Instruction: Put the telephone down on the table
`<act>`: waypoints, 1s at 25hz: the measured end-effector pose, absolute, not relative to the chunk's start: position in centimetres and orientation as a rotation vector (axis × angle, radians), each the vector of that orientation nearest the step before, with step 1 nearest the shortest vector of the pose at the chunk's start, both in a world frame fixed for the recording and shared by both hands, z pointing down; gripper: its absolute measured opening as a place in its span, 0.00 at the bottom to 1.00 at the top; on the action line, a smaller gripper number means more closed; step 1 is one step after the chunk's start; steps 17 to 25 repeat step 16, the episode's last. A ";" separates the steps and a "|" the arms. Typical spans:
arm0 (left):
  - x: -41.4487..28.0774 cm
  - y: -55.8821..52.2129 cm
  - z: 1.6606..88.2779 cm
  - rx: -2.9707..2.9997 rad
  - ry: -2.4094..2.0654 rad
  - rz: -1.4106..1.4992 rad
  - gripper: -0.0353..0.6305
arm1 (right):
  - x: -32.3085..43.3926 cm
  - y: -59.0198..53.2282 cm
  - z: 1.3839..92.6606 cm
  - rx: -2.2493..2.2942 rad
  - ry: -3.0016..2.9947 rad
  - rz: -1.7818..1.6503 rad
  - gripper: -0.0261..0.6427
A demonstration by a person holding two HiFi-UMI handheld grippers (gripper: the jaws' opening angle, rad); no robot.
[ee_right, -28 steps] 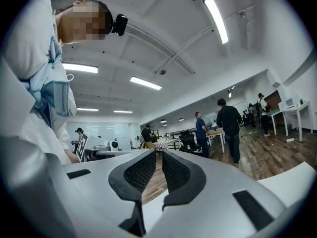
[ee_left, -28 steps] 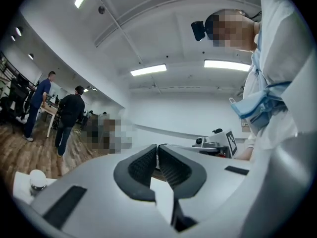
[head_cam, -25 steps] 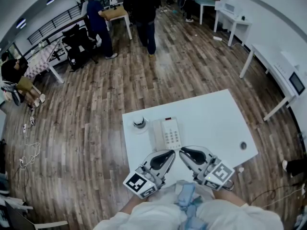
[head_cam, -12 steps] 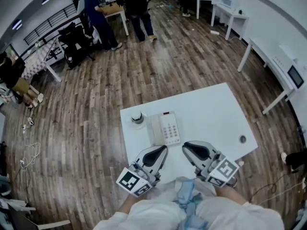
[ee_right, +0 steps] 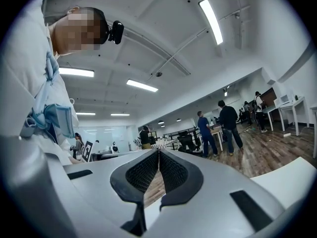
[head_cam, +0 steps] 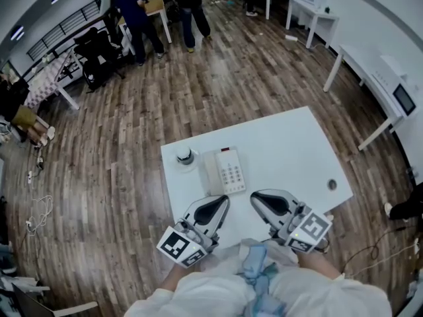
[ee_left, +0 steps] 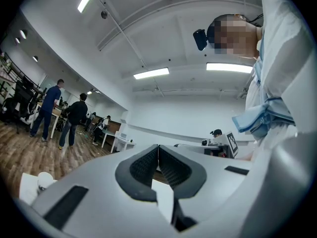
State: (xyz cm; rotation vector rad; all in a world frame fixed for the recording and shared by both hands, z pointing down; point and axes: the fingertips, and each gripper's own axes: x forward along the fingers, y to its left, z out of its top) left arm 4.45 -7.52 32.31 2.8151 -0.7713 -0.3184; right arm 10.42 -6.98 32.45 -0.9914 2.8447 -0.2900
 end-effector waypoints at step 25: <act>4.7 -9.1 30.3 2.876 -0.765 -0.374 0.06 | 12.4 -9.6 28.9 -0.905 2.784 -0.233 0.09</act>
